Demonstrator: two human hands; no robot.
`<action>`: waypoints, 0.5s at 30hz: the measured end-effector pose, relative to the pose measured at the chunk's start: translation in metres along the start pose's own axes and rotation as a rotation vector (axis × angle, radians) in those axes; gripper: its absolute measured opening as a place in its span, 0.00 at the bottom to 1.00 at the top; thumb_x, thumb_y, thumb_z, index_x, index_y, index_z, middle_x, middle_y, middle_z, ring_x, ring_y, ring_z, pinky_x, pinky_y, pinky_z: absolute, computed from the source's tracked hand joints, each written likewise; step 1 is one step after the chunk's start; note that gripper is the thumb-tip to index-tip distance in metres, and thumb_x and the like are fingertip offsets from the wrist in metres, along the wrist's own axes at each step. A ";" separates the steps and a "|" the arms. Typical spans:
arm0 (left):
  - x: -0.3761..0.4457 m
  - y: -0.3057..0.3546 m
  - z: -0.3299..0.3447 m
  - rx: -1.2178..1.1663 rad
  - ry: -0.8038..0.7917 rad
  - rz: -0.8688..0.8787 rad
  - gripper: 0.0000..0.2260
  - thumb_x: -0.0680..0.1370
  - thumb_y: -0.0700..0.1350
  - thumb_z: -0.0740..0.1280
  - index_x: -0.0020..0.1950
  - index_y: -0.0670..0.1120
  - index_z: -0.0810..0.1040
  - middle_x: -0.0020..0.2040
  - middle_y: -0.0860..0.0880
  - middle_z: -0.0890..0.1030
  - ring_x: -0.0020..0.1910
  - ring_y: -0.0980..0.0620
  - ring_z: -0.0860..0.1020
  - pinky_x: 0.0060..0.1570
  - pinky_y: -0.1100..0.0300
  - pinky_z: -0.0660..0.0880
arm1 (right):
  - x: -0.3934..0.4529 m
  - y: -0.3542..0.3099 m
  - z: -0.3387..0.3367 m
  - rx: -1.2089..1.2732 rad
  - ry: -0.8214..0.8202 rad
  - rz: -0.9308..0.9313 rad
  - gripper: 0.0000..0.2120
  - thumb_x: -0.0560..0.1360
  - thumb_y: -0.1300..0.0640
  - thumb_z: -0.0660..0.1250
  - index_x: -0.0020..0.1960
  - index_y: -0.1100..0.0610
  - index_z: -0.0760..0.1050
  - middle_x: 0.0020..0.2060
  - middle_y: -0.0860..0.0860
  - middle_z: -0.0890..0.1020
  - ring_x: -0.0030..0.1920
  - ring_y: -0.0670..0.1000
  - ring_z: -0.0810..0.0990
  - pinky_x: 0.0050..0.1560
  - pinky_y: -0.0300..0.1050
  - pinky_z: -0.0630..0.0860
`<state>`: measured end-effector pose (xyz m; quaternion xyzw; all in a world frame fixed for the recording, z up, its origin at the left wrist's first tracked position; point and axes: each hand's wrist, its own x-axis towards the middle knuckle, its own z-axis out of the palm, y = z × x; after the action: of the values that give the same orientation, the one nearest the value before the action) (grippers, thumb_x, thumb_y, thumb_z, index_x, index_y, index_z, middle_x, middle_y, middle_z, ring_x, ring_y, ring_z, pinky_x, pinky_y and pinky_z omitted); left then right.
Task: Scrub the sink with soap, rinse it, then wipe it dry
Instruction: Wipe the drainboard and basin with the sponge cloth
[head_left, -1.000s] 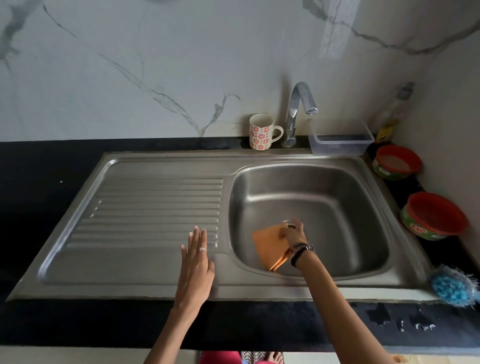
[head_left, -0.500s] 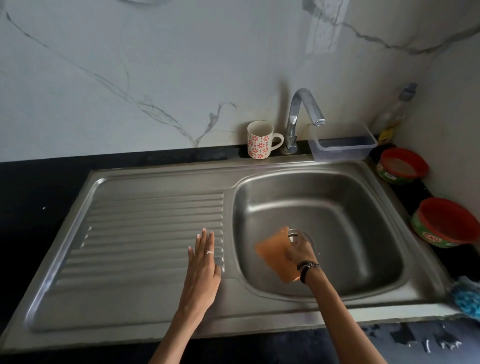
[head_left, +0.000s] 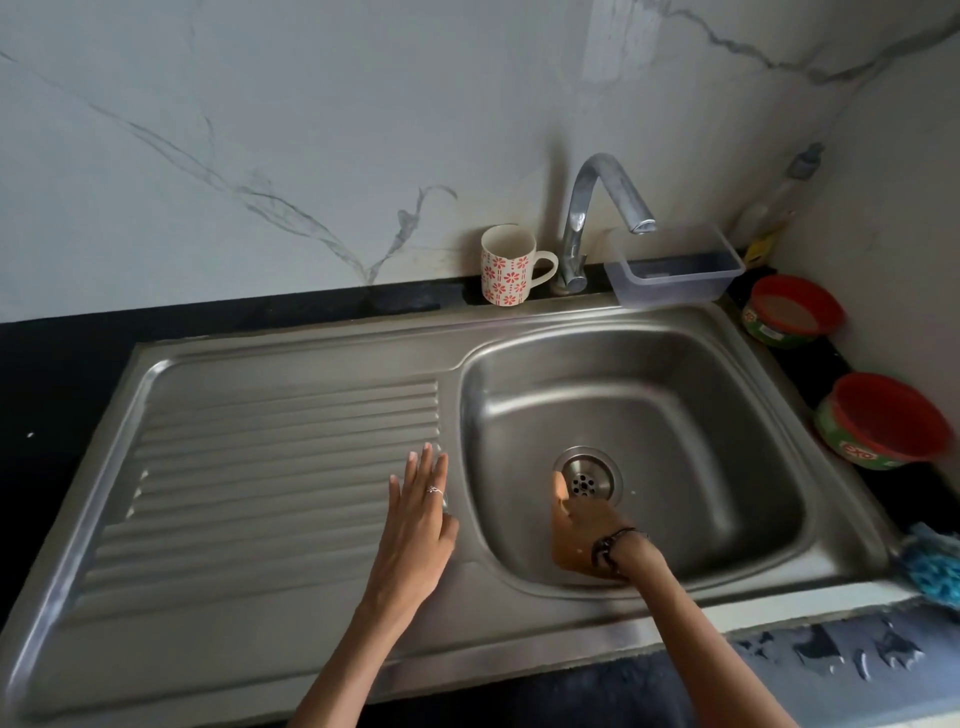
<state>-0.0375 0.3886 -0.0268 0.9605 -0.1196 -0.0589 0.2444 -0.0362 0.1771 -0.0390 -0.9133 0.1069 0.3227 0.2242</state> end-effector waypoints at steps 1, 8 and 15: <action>0.002 -0.001 -0.001 0.010 -0.056 0.016 0.28 0.80 0.39 0.55 0.76 0.45 0.44 0.73 0.51 0.37 0.69 0.54 0.31 0.65 0.63 0.26 | -0.001 -0.002 0.005 -0.021 -0.082 -0.003 0.22 0.81 0.53 0.45 0.67 0.65 0.65 0.56 0.59 0.77 0.61 0.56 0.76 0.63 0.46 0.67; 0.013 -0.006 -0.002 0.161 -0.379 0.051 0.34 0.80 0.52 0.59 0.76 0.44 0.40 0.76 0.46 0.35 0.67 0.54 0.28 0.68 0.57 0.30 | 0.001 -0.024 0.012 0.087 -0.361 0.017 0.18 0.81 0.51 0.51 0.64 0.56 0.72 0.60 0.53 0.75 0.56 0.51 0.73 0.58 0.44 0.65; 0.023 -0.016 -0.012 0.265 -0.475 0.041 0.41 0.77 0.58 0.60 0.74 0.44 0.33 0.70 0.49 0.28 0.66 0.52 0.26 0.66 0.54 0.28 | 0.006 -0.020 0.030 0.184 -0.465 0.038 0.18 0.82 0.49 0.50 0.63 0.55 0.72 0.60 0.56 0.75 0.65 0.59 0.71 0.61 0.48 0.65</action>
<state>-0.0104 0.4016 -0.0251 0.9407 -0.1997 -0.2614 0.0828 -0.0414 0.2083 -0.0566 -0.7879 0.0986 0.5174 0.3190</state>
